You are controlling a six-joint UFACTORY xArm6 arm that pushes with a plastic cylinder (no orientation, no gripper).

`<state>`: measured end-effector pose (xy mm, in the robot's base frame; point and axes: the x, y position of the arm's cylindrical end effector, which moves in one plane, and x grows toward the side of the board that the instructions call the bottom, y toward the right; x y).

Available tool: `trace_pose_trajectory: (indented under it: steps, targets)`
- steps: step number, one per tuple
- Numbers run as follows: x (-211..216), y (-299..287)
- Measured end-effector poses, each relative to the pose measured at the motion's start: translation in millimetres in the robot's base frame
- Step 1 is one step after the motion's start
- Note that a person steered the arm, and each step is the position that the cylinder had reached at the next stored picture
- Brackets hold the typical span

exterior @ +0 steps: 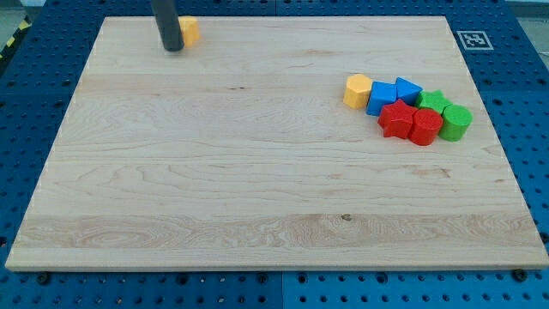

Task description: Push yellow heart towards the group of blocks

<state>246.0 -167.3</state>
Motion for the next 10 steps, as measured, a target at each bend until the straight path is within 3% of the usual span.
trace_pose_trajectory:
  steps: [2, 3, 6, 10]
  targets:
    - [-12, -50]
    - [-49, -54]
    - [-53, 3]
    - [39, 81]
